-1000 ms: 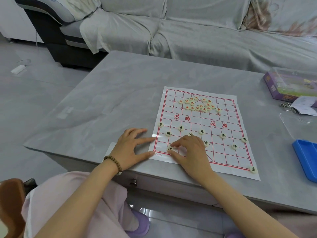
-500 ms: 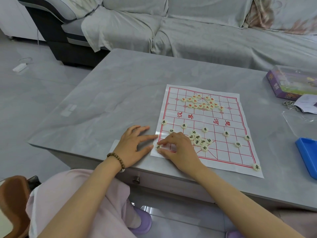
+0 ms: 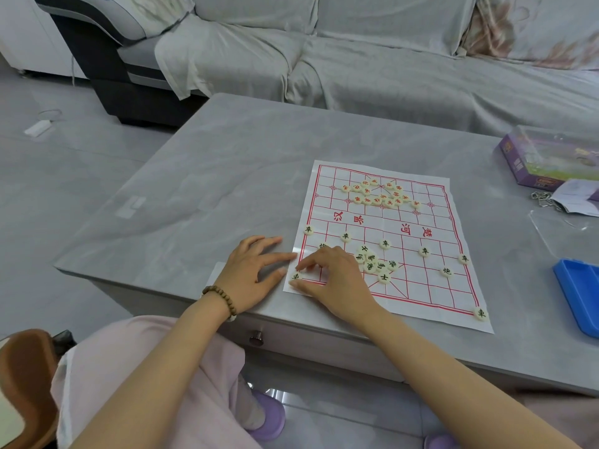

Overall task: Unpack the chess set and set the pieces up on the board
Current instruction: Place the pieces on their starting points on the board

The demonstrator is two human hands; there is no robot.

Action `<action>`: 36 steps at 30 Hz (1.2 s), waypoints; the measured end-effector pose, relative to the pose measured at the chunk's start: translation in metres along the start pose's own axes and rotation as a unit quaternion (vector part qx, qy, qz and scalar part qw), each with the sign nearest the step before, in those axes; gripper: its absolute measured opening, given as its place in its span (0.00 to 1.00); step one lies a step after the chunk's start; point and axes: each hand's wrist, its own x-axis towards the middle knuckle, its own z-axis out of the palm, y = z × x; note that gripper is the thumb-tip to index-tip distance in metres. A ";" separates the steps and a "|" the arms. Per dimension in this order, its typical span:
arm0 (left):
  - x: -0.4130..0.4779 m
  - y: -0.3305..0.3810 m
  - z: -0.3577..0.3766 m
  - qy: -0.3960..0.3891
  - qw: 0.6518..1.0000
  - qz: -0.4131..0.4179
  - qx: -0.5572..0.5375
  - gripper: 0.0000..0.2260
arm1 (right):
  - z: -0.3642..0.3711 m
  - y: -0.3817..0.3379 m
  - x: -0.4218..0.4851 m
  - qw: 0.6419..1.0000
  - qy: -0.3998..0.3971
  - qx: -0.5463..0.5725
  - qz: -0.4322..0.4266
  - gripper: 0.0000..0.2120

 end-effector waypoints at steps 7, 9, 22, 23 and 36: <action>0.000 0.001 0.000 0.005 1.000 -0.001 0.012 0.15 | -0.004 0.003 -0.003 1.000 -0.015 0.002 0.002 0.09; 0.001 0.002 0.001 0.007 1.000 0.000 0.011 0.14 | -0.004 0.001 -0.004 1.000 -0.014 0.009 0.003 0.10; 0.018 0.060 0.009 0.060 0.994 0.088 -0.030 0.21 | -0.087 0.064 -0.040 0.987 0.089 0.076 0.111 0.07; 0.022 0.067 0.012 0.050 0.994 0.096 -0.021 0.17 | -0.090 0.069 -0.042 0.986 0.088 0.069 0.120 0.08; 0.054 0.103 0.034 0.004 0.993 0.088 0.082 0.18 | -0.087 0.083 -0.041 0.992 0.031 -0.070 0.100 0.14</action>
